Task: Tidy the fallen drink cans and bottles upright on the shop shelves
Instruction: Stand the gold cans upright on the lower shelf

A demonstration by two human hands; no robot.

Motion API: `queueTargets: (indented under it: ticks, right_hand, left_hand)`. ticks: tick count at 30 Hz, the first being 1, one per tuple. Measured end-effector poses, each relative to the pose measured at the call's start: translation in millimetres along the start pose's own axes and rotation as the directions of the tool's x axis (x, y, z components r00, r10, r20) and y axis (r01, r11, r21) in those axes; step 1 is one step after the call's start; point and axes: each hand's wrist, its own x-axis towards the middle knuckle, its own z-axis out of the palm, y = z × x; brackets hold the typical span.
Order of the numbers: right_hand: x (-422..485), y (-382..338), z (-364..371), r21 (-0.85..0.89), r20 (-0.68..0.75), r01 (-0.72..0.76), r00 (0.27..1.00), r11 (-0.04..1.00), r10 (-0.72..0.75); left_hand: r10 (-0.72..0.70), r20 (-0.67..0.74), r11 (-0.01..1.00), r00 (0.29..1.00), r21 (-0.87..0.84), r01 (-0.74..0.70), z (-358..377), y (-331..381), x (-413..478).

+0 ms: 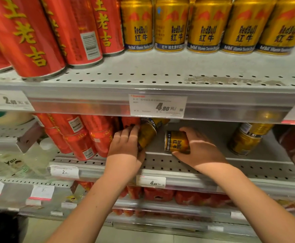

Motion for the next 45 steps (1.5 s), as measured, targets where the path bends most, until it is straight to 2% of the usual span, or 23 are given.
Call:
queueTargets:
  ticks: [3,8,13,15,17,23,28,31,35,39,42,45]
  right_hand:
    - [-6,4,-3,0.035,0.020,-0.034,0.999,0.999,0.034]
    - [-21,16,-10,0.101,0.072,-0.121,0.991,0.987,0.114]
    - [-27,22,-17,0.194,0.136,-0.201,0.975,0.960,0.177]
    - [-30,26,-21,0.306,0.153,-0.232,0.969,0.923,0.193]
    - [-35,28,-25,0.407,0.130,-0.245,0.969,0.880,0.210]
    - [-40,23,-43,0.547,-0.063,-0.182,0.964,0.817,0.257]
    - [-39,18,-51,0.487,-0.073,-0.176,0.968,0.856,0.241]
    - [-42,16,-47,0.449,-0.030,-0.186,0.974,0.874,0.223]
    - [-46,14,-45,0.425,-0.019,-0.191,0.975,0.885,0.220]
    - [-49,16,-39,0.460,-0.011,-0.180,0.978,0.870,0.208]
    - [-58,16,-31,0.542,-0.023,-0.149,0.981,0.827,0.192]
    - [-63,16,-22,0.574,-0.075,-0.125,0.976,0.809,0.204]
  left_hand:
    - [-0.015,0.021,0.998,1.000,-0.056,0.016,-1,2,-1]
    - [-0.024,0.144,0.909,0.989,-0.409,0.082,3,8,-16]
    - [-0.055,0.088,0.847,0.995,-0.523,0.093,7,14,-19]
    - [-0.088,0.112,0.779,0.990,-0.612,0.139,8,14,-19]
    - [-0.122,0.139,0.668,0.983,-0.721,0.185,9,14,-19]
    - [-0.189,0.107,0.384,0.976,-0.907,0.174,7,17,-17]
    - [-0.179,0.100,0.258,0.979,-0.955,0.145,8,36,-18]
    - [-0.196,0.195,0.171,0.961,-0.958,0.229,7,45,-21]
    - [-0.169,0.341,-0.076,0.925,-0.940,0.333,1,56,-17]
    - [-0.135,0.407,-0.131,0.903,-0.911,0.391,-8,63,-10]
    - [-0.085,0.444,-0.231,0.892,-0.880,0.416,-12,70,-8]
    - [-0.067,0.404,-0.247,0.912,-0.893,0.377,-7,78,-6]
